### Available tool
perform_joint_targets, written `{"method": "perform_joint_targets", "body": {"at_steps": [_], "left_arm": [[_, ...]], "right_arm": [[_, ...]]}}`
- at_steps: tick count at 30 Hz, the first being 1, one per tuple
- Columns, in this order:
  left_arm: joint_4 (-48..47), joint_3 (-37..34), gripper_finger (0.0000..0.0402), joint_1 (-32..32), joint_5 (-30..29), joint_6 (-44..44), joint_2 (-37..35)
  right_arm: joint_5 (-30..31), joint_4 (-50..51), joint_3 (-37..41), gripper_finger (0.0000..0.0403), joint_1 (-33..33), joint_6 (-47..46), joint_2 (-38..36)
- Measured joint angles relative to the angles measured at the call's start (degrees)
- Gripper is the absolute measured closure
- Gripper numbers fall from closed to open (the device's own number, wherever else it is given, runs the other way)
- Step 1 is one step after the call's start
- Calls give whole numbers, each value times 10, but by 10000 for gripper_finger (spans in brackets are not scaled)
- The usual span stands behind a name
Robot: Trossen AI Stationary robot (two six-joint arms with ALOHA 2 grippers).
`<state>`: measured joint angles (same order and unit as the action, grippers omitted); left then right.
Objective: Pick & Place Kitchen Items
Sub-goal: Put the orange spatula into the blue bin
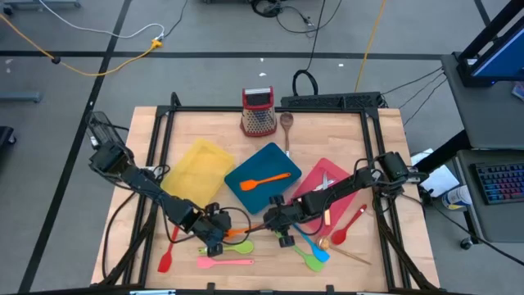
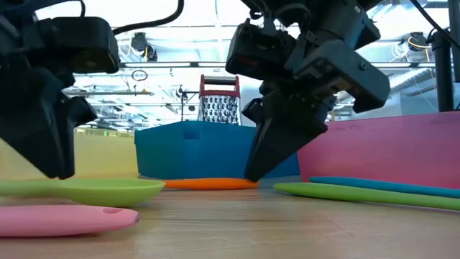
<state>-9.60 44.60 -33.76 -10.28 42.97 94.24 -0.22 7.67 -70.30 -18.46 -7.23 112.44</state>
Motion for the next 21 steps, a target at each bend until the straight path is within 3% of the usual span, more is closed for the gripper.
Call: {"method": "perform_joint_targets", "body": {"at_steps": [4, 13, 21], "left_arm": [[2, 0, 273, -1, 3, 3, 0], [-10, 0, 190, -1, 69, -7, 0], [-3, 0, 185, 10, 87, 31, 0]], "right_arm": [[15, 2, 0, 402, 0, 4, 0], [12, 8, 0, 402, 1, -4, 7], [14, 9, 0, 403, 1, -1, 7]]}}
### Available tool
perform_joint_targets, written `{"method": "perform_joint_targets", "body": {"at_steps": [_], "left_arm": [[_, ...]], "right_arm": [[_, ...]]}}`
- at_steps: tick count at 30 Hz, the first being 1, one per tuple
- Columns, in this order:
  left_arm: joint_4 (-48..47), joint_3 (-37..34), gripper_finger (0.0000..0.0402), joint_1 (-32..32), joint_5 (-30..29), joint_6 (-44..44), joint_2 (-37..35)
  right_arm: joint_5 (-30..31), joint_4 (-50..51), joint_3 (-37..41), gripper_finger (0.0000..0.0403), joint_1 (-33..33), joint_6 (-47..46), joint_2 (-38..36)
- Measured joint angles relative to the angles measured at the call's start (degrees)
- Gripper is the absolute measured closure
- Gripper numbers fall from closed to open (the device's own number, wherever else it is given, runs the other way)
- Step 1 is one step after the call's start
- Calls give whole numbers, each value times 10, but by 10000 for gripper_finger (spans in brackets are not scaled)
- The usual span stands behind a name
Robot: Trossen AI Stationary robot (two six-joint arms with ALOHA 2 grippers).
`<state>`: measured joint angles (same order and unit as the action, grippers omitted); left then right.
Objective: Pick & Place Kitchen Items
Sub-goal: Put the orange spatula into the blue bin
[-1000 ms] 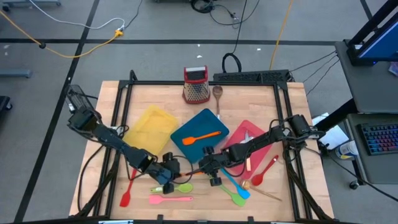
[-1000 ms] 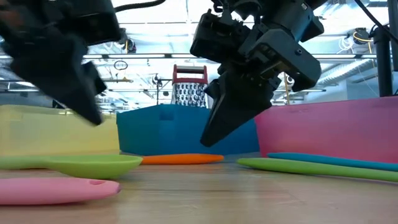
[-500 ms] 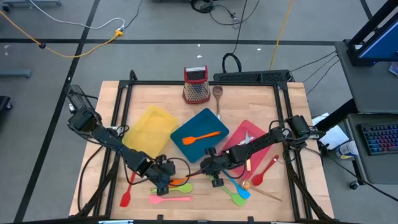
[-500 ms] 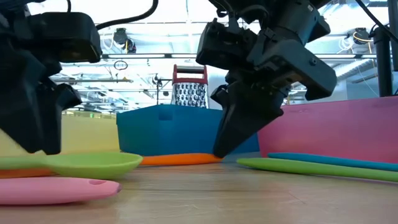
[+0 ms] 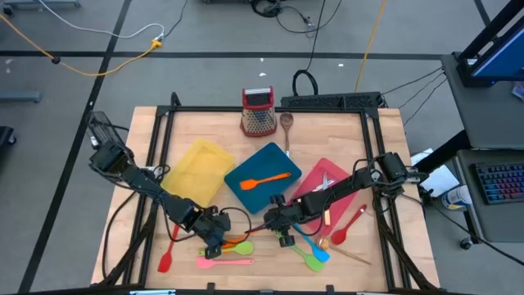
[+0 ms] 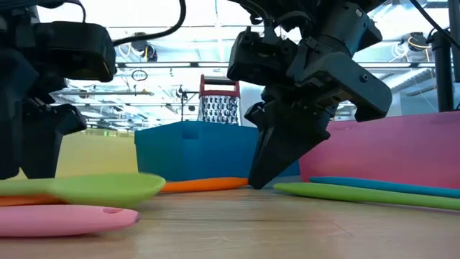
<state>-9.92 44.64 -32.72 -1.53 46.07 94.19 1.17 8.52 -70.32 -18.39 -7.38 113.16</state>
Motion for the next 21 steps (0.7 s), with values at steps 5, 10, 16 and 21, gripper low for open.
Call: {"method": "perform_joint_targets", "body": {"at_steps": [5, 10, 16, 21], "left_arm": [[30, 0, 210, 5, 25, 4, 0], [45, 0, 237, 5, 13, -10, 3], [69, 0, 267, -9, 46, -9, 3], [83, 0, 290, -25, 47, -9, 3]], "right_arm": [[2, -14, 11, 403, 0, -4, 0], [3, -21, 17, 403, 0, 2, -1], [34, -16, 19, 403, 1, 25, -24], [35, -41, 18, 403, 1, 28, -43]]}}
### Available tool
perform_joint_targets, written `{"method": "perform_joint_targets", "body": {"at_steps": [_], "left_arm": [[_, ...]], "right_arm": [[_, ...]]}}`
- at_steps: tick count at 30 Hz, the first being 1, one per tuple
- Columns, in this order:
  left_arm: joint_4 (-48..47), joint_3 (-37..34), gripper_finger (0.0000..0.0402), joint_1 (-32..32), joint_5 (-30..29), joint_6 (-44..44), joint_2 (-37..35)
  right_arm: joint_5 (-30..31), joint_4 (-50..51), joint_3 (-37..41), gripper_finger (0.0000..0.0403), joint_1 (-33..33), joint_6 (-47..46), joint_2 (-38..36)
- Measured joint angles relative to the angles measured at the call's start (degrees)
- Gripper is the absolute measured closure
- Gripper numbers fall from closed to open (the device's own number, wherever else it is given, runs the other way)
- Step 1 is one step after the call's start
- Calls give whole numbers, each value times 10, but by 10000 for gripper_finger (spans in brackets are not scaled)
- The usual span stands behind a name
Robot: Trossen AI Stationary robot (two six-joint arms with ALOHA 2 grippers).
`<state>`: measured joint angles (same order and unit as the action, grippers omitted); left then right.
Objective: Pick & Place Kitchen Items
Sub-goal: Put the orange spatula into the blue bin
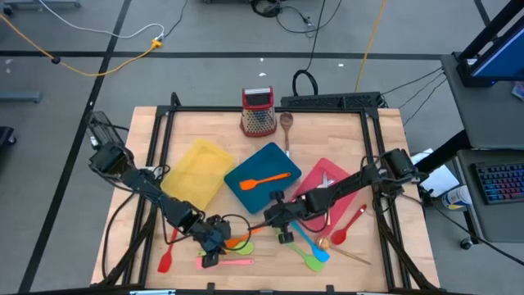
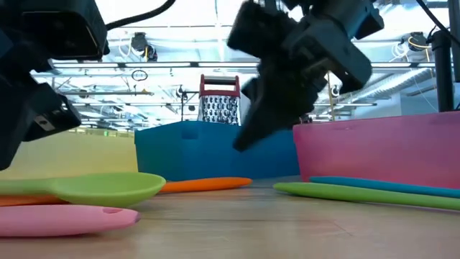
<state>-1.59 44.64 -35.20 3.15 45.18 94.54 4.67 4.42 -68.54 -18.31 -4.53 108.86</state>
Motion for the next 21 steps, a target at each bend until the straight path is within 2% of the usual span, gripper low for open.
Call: {"method": "perform_joint_targets", "body": {"at_steps": [6, 15, 21], "left_arm": [[15, 0, 304, -10, -5, 2, 0], [-17, 0, 304, 0, -61, 0, 0], [-32, 0, 281, 22, -64, -27, 0]], "right_arm": [[0, -9, 0, 403, 0, 5, 12], [-2, -12, 0, 403, 0, -4, 37], [-2, 2, 0, 403, 0, -4, 37]]}}
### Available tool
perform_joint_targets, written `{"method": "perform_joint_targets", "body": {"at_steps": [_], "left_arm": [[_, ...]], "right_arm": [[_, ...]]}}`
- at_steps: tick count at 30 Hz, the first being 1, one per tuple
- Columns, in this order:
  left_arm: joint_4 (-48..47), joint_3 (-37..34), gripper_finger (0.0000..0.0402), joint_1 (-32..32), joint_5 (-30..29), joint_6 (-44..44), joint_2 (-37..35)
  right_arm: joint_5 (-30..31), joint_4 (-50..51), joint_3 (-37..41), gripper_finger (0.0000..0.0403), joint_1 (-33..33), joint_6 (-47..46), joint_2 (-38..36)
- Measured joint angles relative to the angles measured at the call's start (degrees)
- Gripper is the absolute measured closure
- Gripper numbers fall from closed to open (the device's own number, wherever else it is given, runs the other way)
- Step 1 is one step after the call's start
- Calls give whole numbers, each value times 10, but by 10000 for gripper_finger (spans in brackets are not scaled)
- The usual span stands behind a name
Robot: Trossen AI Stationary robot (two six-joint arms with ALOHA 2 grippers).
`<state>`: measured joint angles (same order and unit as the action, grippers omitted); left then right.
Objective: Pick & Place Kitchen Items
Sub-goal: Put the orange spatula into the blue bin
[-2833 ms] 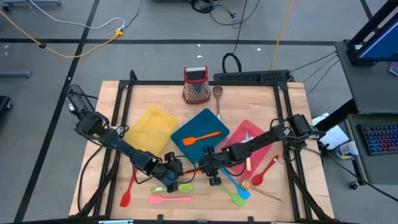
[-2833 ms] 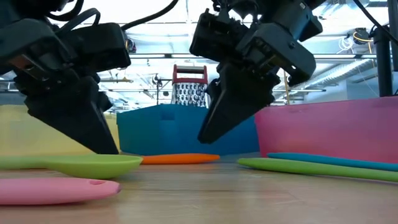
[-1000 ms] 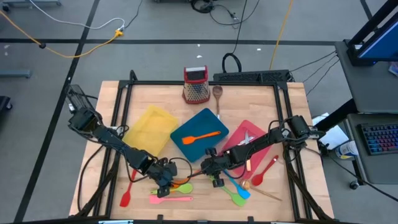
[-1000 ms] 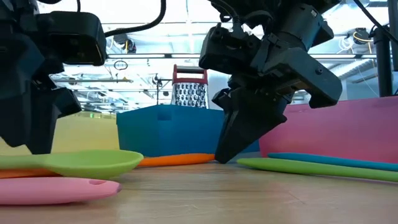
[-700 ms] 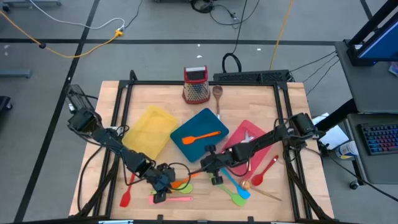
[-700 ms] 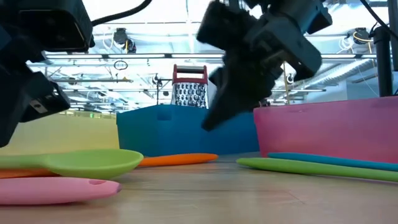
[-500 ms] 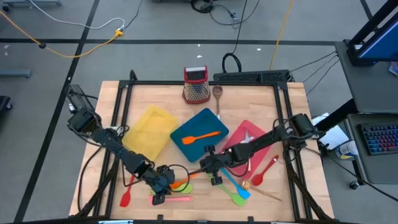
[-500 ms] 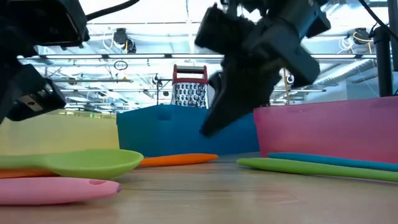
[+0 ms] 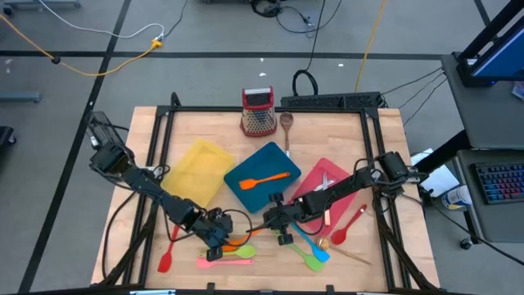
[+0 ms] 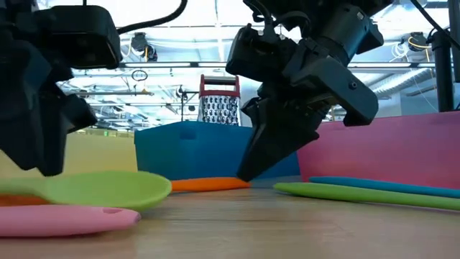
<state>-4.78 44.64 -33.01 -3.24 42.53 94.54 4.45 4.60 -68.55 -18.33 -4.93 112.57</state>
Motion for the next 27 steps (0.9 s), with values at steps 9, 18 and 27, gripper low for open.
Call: {"method": "perform_joint_targets", "body": {"at_steps": [9, 18, 27], "left_arm": [[0, 0, 228, 24, 43, 24, 0], [3, 0, 236, 26, 80, 76, 0], [1, 0, 226, 35, 93, 112, 21]], "right_arm": [[1, -11, 14, 403, 0, -4, 0], [0, -18, 15, 403, 0, 0, 0], [0, -20, 16, 403, 0, 0, 0]]}}
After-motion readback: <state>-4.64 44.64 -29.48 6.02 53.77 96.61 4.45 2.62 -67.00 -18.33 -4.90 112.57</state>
